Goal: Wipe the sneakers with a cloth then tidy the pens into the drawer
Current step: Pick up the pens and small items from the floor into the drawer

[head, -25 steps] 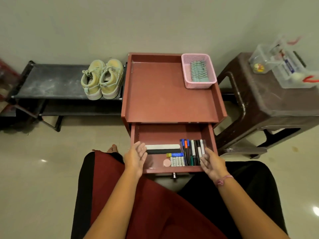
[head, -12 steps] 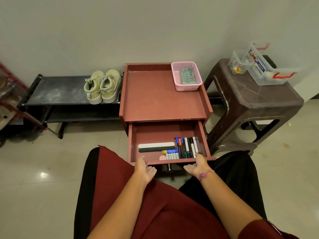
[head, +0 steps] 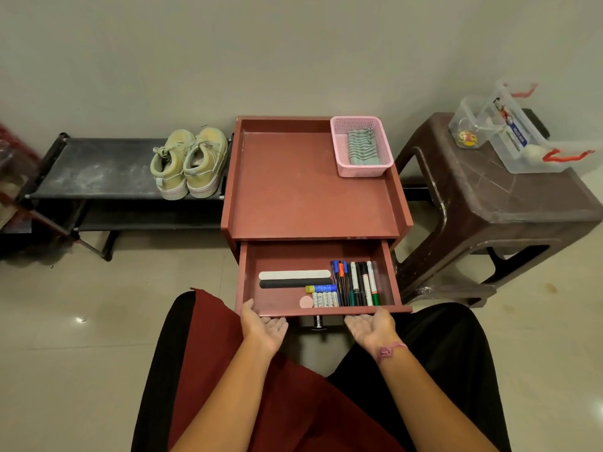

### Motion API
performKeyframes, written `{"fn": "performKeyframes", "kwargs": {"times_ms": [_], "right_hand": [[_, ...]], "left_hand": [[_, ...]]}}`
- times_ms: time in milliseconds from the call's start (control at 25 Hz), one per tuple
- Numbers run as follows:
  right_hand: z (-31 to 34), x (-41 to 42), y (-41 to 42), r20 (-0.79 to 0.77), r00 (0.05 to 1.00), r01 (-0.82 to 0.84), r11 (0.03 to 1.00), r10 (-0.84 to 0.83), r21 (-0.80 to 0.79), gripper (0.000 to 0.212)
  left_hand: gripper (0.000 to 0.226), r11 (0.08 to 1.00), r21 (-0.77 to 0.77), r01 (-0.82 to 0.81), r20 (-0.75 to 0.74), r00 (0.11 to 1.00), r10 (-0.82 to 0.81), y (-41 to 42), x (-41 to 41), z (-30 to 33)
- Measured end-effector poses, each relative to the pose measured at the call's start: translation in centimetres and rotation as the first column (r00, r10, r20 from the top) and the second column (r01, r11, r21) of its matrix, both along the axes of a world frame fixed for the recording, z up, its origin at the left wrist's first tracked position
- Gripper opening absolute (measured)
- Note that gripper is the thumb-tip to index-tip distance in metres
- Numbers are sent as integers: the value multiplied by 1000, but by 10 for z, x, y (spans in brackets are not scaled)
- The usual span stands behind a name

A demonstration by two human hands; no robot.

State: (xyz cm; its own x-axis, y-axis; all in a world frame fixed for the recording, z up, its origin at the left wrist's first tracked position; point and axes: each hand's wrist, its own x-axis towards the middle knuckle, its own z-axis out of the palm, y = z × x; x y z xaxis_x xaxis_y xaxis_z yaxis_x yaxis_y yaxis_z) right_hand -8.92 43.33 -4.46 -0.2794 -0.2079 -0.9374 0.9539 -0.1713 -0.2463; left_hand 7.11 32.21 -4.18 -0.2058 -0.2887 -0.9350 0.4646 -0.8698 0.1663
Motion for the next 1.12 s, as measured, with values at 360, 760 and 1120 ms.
{"fn": "performKeyframes", "kwargs": {"times_ms": [360,760,1120], "right_hand": [[-16,-40,-49,24,1000,11,1000,-10,-25,61],[-33,-71,-87,4,995,-103,995,103,-19,73],[-30,-76,-91,9,999,-32,991,33,-134,80]], "left_hand": [[61,994,-48,93,93,992,-89,-56,-22,-19],[62,997,-63,-38,-13,999,37,-87,-34,-25],[62,975,-73,-209,-164,967,195,-90,-38,-31]]}}
